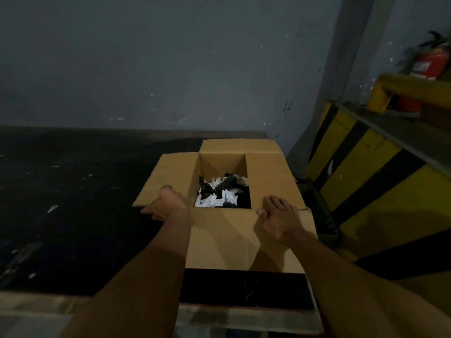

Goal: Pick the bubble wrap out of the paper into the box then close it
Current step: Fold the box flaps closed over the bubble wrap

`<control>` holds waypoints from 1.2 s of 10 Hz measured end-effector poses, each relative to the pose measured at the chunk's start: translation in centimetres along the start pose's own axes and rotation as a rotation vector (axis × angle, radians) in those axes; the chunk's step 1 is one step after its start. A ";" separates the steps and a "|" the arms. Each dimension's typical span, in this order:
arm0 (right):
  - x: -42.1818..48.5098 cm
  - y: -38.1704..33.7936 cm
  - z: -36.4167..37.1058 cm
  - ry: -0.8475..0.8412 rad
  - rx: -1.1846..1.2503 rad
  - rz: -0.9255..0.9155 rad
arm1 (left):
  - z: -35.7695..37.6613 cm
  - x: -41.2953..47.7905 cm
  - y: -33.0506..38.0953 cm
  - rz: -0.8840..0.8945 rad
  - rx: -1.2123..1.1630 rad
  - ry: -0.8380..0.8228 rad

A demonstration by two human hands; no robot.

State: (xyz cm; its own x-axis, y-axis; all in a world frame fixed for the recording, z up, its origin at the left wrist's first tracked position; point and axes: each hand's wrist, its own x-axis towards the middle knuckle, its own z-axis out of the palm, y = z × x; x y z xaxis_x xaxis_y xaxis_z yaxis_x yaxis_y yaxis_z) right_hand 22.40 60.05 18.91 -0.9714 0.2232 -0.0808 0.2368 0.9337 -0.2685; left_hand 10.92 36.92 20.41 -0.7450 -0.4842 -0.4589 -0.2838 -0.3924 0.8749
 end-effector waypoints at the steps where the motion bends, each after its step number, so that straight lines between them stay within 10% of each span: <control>1: 0.1 -0.2 0.2 0.014 -0.010 0.023 | -0.7 -1.0 0.1 -0.031 -0.129 -0.114; 5: 0.0 -0.6 -0.3 -0.039 -0.003 0.071 | -0.4 -1.2 -3.5 1.184 1.217 -0.464; 12: 18.8 4.2 -6.4 -0.020 -0.002 -0.005 | 17.9 6.3 2.3 0.972 1.489 -0.712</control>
State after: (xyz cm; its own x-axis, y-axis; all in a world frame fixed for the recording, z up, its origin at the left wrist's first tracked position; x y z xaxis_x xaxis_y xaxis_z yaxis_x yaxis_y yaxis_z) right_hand 5.05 69.92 22.42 -0.9720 0.2131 -0.0987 0.2322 0.9354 -0.2668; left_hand -5.21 46.93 22.33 -0.9061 0.4230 -0.0007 0.3980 0.8533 0.3368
